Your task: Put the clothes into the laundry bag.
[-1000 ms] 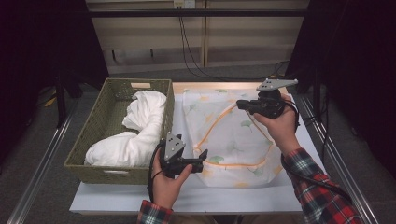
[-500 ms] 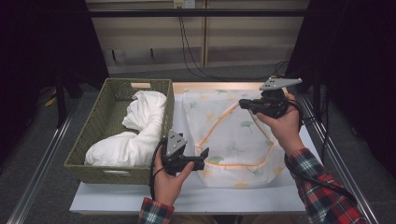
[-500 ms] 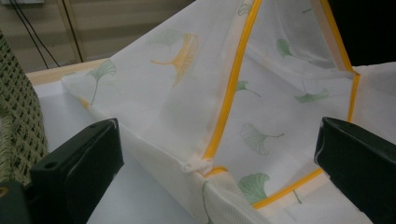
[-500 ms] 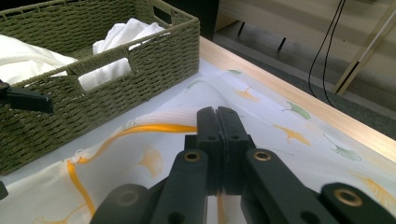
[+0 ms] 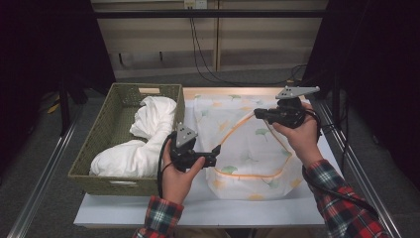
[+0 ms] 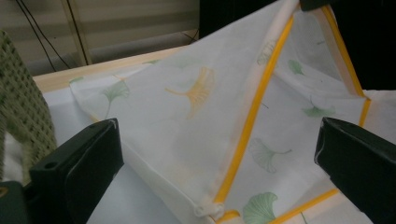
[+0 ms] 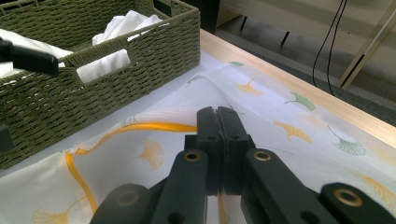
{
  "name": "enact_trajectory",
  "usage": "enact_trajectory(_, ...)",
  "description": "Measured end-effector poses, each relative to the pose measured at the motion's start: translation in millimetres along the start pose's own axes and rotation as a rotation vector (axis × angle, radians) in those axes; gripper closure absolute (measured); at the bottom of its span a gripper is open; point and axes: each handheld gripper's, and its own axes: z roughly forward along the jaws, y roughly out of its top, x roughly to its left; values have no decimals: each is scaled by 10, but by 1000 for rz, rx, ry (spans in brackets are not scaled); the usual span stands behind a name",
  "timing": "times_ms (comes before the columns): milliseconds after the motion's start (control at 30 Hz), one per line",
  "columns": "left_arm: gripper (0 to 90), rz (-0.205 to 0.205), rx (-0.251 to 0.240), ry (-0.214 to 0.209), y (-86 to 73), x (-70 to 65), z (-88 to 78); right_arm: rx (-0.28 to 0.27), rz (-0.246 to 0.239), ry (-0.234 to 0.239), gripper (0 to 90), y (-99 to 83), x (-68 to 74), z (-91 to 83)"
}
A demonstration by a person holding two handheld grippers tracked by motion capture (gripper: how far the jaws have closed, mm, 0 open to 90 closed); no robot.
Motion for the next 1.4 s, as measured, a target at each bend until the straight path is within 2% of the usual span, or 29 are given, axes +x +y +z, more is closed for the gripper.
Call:
enact_trajectory(233, 7, 3, -1, 46, 296, 180, -42, 0, 3, 2, 894, -18, -21, -12)
enact_trajectory(300, 7, 9, 2, 47, 325, 214, -47, 1, -1, 5, 894, -19, -22, -9)
enact_trajectory(500, 1, -15, 19, 41, 404, 398, -63, 7, -5, 5, 894, -17, -12, 9)
enact_trajectory(567, 1, -8, 20, 65, 425, 471, -72, 12, -10, 6, 894, -22, -9, 16)
enact_trajectory(700, 1, -24, 39, 103, 459, 652, -105, 11, -8, 6, 894, -26, -4, 24)
enact_trajectory(733, 1, -30, 44, 105, 461, 731, -132, 14, -10, 6, 894, -30, -4, 30)
enact_trajectory(767, 1, -30, 44, 105, 461, 731, -132, 14, -10, 6, 894, -30, -4, 30)
enact_trajectory(833, 1, -63, 55, 125, 451, 824, -145, 13, -8, 7, 894, -35, -10, 35)
enact_trajectory(933, 1, -74, 71, 152, 424, 961, -193, 15, -7, 8, 894, -41, -1, 42)
enact_trajectory(967, 1, -74, 71, 152, 424, 961, -193, 15, -7, 8, 894, -41, -1, 42)
enact_trajectory(1067, 1, -93, 89, 164, 377, 1080, -231, 13, -10, 2, 894, -44, -2, 38)
enact_trajectory(1100, 1, -91, 99, 174, 362, 1108, -240, 12, -10, -1, 894, -44, -5, 35)
enact_trajectory(1133, 1, -82, 131, 191, 317, 1185, -262, 15, -6, -1, 894, -49, -9, 38)
enact_trajectory(1200, 1, -92, 128, 197, 294, 1218, -275, 18, -5, -8, 894, -52, -6, 42)
enact_trajectory(1367, 4, -95, 181, 233, 181, 1354, -293, 20, -10, -2, 894, -66, -7, 54)
enact_trajectory(1400, 8, -69, 228, 246, 147, 1394, -289, 22, -11, -3, 894, -66, -7, 57)
